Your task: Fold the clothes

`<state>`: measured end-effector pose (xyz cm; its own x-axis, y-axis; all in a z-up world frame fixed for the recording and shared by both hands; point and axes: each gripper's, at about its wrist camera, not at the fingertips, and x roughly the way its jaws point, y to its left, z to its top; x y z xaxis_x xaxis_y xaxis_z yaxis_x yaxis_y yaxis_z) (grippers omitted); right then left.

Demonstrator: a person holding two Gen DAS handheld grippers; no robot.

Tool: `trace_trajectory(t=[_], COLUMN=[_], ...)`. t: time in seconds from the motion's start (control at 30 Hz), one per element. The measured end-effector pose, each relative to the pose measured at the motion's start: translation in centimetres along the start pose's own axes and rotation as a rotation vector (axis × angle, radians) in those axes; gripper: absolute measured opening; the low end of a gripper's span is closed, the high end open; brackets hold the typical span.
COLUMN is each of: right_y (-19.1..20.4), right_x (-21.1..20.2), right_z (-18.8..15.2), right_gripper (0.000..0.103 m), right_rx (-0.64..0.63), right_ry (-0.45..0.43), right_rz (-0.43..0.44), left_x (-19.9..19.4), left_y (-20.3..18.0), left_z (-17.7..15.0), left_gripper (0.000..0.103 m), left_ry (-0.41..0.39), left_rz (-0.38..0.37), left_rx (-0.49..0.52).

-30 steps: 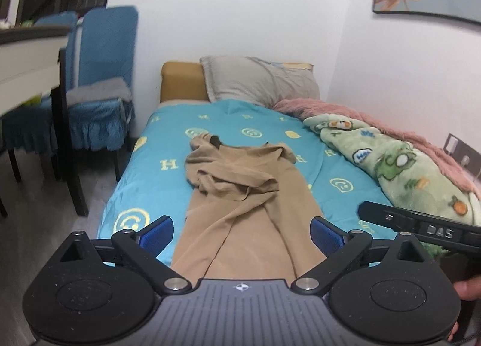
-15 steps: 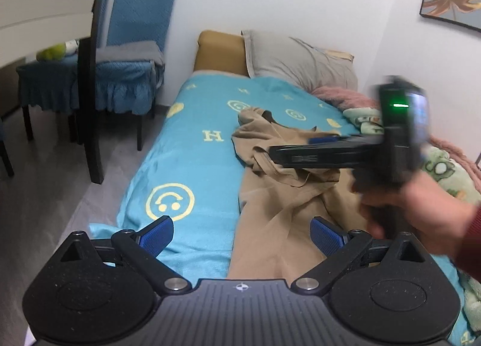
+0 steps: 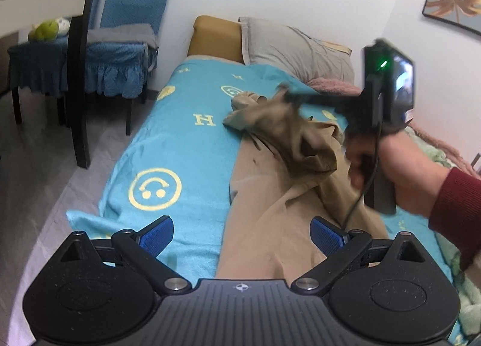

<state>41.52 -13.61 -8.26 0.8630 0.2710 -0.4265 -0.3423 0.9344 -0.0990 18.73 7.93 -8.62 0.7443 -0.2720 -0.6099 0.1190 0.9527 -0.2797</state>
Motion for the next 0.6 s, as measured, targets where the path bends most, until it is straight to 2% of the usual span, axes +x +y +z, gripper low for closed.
trace_trajectory(t=[0.13,0.23,0.3,0.4,0.47,0.6], right_y=[-5.2,-8.5,-10.5,-12.0,-12.0,-12.1], right_x=[1.2,3.4,4.8,6.4,7.0,6.2], right_z=[1.1,0.0,-1.5,-4.0,-5.2,-5.3], right_gripper=[0.005,0.005,0.005,0.005,0.005,0.008], right_rx=[0.168,0.232,0.285,0.341,0.332,0.366], right_ry=[-0.058,-0.01,0.038,0.107,0.135,0.108], right_rz=[-0.164,-0.275,-0.308,-0.307,-0.305,-0.274], left_x=[0.4,0.5,0.8,1.2,1.3,1.4], left_y=[-0.6,-1.3,-1.5,-1.7,-1.9,-2.1], left_z=[-0.2,-0.4,-0.4,-0.5,-0.5,-0.5], left_gripper=[0.098,0.098,0.098,0.098,0.098,0.098], left_ry=[-0.003,-0.025,-0.032,-0.042,-0.046,-0.056], left_rz=[-0.012,-0.016,-0.026,-0.054,-0.055,-0.057], left_rx=[0.008,0.038,0.039,0.038,0.05,0.073])
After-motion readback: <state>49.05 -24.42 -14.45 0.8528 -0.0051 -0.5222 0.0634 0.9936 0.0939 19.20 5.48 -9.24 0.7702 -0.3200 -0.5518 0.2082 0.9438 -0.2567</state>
